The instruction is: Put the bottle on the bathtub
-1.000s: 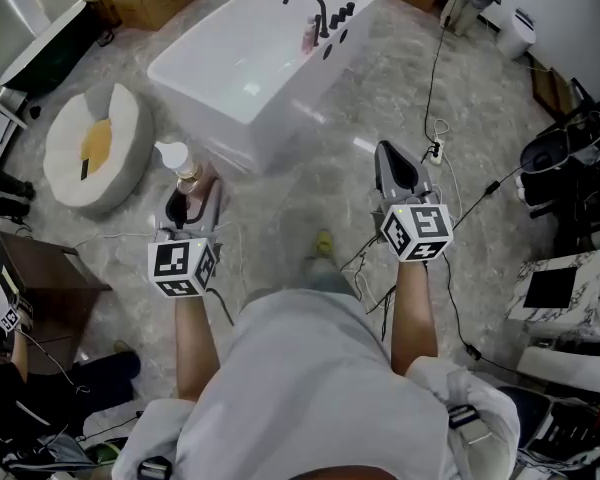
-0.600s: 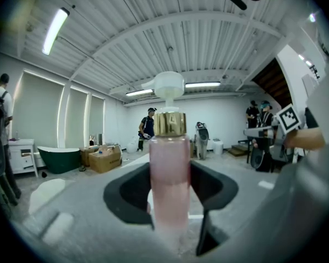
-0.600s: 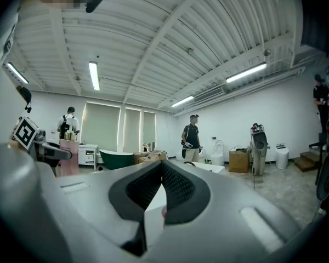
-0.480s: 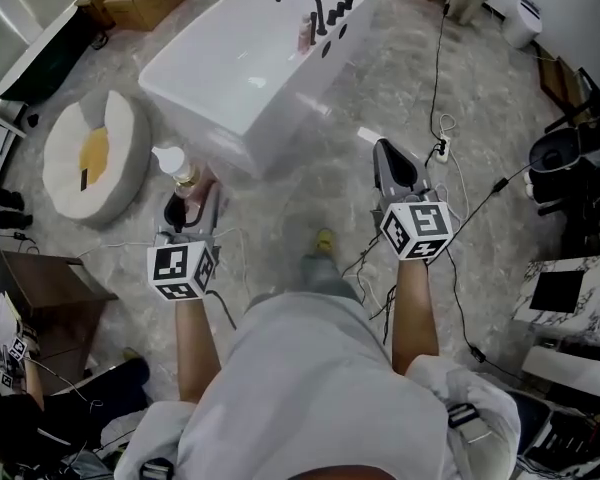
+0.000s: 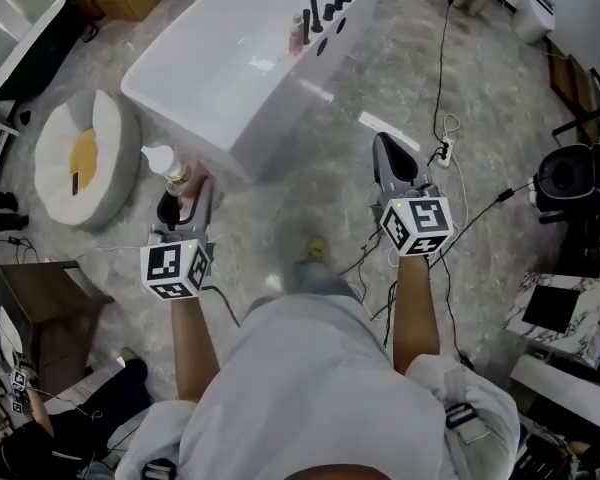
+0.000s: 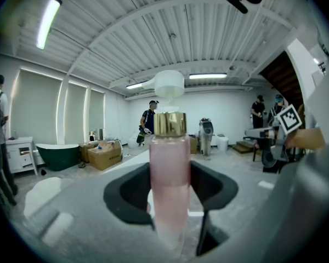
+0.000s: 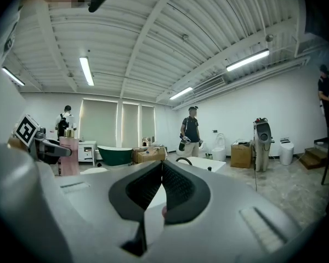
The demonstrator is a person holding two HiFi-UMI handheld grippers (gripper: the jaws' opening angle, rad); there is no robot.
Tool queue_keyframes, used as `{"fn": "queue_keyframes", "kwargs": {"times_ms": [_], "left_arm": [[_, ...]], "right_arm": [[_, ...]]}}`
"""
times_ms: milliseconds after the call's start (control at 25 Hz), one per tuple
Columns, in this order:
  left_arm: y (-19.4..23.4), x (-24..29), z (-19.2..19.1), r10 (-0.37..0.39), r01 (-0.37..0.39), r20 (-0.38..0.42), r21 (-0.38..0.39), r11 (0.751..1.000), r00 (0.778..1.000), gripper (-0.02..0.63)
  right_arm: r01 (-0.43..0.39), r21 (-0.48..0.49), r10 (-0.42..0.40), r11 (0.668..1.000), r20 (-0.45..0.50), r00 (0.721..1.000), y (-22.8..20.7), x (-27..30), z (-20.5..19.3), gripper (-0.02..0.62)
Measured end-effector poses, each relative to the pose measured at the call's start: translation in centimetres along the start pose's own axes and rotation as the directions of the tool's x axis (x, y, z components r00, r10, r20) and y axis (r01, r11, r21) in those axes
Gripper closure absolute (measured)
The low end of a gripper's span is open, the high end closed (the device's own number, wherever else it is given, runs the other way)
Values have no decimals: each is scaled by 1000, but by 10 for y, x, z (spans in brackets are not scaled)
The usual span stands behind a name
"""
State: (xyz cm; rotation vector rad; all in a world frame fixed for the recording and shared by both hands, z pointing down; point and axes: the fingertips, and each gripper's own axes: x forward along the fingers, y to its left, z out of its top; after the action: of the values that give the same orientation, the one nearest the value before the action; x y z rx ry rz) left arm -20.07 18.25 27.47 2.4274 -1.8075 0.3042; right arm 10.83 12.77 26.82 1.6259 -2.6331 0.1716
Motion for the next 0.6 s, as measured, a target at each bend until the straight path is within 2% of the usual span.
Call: {"fn": "queue_keyframes", "kwargs": {"times_ms": [320,600], "left_arm": [[-10,86,22,24,-24,-4,-2,1000,1000,393],[-12,138,33,15,-15,-10,8,1000,1000,393]], "right_arm": [[-51,14,51,999,-8,999,-66,66,6,592],[-54,27,55,998,-18,998,-99,101,7,592]]}}
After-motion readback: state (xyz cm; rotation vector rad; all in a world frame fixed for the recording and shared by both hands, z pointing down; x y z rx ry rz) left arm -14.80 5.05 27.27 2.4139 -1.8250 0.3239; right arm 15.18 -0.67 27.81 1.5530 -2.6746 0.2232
